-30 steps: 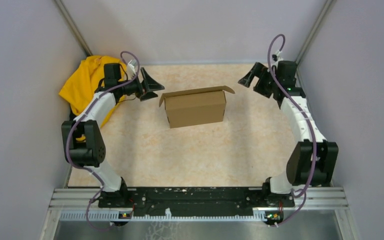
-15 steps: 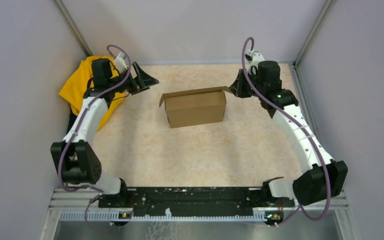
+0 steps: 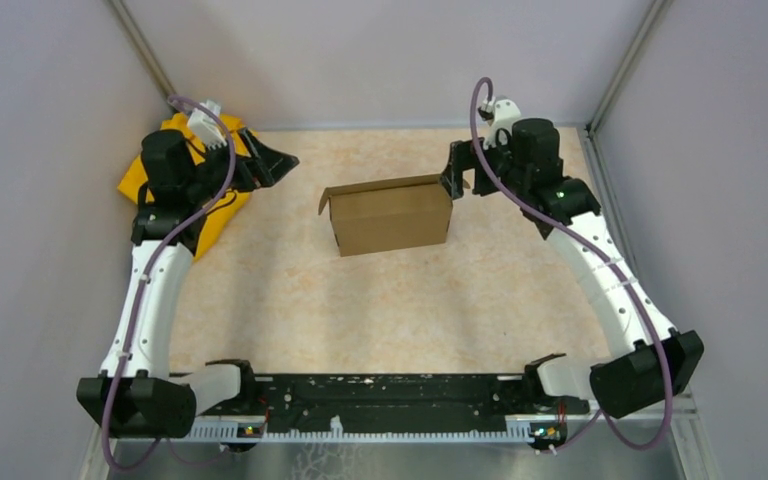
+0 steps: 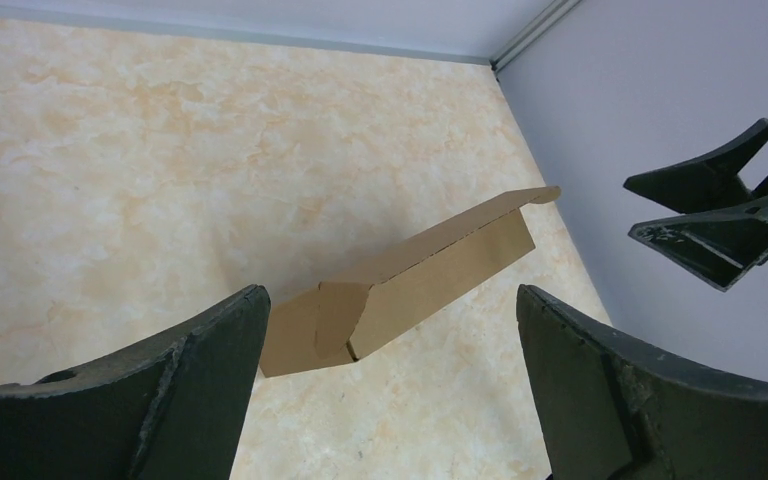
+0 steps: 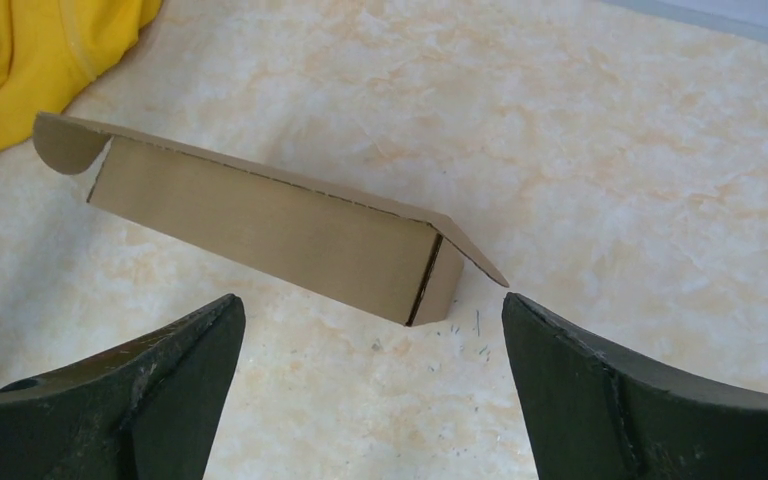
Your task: Fold the paper box
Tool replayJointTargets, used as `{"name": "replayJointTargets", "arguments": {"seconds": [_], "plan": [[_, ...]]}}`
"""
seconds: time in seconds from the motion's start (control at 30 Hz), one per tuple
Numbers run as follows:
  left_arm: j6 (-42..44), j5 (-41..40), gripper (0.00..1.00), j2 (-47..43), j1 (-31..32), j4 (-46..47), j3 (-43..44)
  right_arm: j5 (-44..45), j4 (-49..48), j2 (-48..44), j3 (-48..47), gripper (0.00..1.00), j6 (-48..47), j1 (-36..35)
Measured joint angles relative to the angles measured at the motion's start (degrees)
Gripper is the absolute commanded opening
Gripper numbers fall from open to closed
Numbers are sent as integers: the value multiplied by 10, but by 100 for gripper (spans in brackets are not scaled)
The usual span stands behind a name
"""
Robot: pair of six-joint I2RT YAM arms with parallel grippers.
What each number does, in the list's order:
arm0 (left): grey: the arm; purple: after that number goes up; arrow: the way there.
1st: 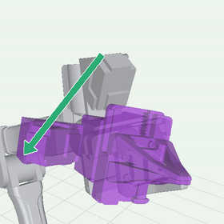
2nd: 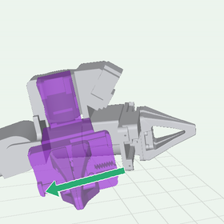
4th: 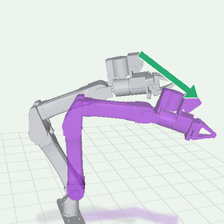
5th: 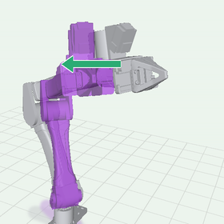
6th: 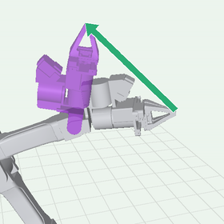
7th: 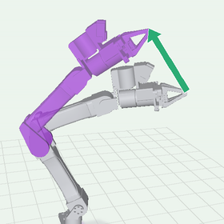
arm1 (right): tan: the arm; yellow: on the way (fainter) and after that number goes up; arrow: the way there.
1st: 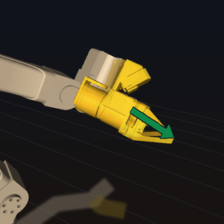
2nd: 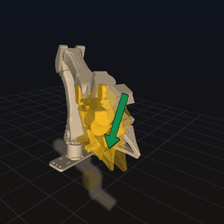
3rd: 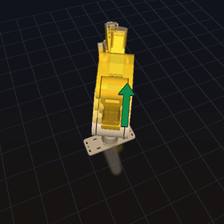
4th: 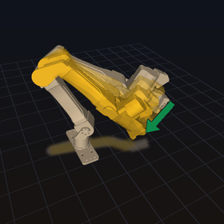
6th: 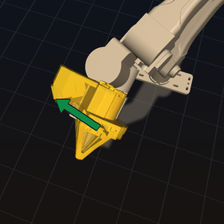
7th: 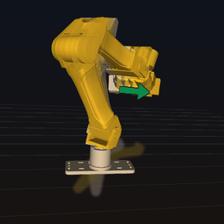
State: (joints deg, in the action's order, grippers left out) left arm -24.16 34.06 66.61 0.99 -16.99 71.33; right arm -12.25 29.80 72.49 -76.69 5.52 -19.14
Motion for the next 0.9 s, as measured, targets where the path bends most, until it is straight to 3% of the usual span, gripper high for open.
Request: {"name": "replayJointTargets", "arguments": {"seconds": [0.23,0.47,0.7,0.9], "plan": [[-2,-5,99,-4,9,-31,5,1,8,-1,-56,99,24,7],[31,-59,99,-64,28,-65,10,-48,-76,-51,54,99,135,87],[66,-167,99,-89,47,-113,18,-112,-136,-46,77,99,208,88],[85,-214,99,-59,66,-169,64,-109,-140,-33,77,99,228,88]]}}
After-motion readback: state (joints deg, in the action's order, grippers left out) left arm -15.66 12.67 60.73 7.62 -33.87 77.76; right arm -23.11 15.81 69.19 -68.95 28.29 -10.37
